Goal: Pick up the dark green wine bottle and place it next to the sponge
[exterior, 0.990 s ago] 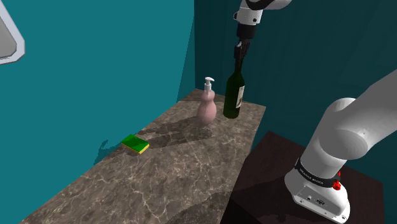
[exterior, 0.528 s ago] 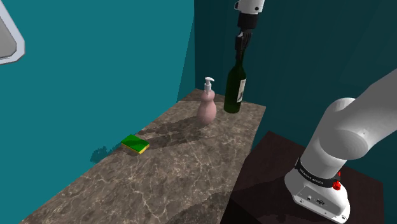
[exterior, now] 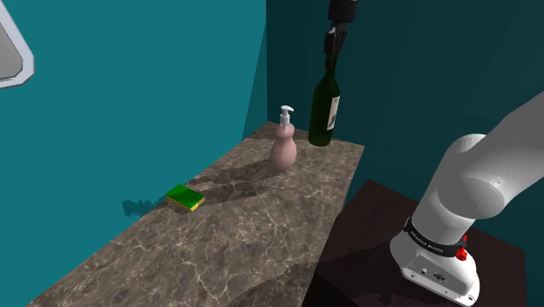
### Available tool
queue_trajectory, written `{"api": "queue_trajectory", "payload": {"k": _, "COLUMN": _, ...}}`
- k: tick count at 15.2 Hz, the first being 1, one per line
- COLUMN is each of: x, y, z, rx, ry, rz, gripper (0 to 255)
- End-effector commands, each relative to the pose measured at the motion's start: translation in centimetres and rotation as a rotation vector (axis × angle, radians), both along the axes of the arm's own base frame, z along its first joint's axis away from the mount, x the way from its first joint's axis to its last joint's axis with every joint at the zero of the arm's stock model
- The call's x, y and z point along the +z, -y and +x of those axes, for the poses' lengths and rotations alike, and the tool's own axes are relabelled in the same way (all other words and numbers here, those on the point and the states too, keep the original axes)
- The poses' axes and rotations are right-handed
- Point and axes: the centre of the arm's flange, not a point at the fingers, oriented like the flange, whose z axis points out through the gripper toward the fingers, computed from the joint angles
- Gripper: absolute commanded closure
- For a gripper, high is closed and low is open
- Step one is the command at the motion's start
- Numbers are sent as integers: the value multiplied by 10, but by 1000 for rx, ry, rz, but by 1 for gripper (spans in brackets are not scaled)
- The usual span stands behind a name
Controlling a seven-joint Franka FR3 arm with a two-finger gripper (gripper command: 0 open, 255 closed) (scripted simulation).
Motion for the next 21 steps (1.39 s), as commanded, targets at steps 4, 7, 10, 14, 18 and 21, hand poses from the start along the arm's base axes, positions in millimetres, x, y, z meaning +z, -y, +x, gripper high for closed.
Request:
{"api": "queue_trajectory", "payload": {"k": 4, "x": 26, "y": 0, "z": 0, "rx": 0, "ry": 0, "rz": 0, "gripper": 255}}
{"api": "queue_trajectory", "payload": {"k": 7, "x": 42, "y": 0, "z": 0, "rx": 0, "ry": 0, "rz": 0, "gripper": 255}}
{"api": "queue_trajectory", "payload": {"k": 10, "x": 58, "y": 0, "z": 0, "rx": 0, "ry": 0, "rz": 0, "gripper": 255}}
{"api": "queue_trajectory", "payload": {"k": 14, "x": 79, "y": 0, "z": 0, "rx": 0, "ry": 0, "rz": 0, "gripper": 255}}
{"api": "queue_trajectory", "payload": {"k": 18, "x": 100, "y": 0, "z": 0, "rx": 0, "ry": 0, "rz": 0, "gripper": 255}}
{"api": "queue_trajectory", "payload": {"k": 21, "x": 116, "y": 0, "z": 0, "rx": 0, "ry": 0, "rz": 0, "gripper": 255}}
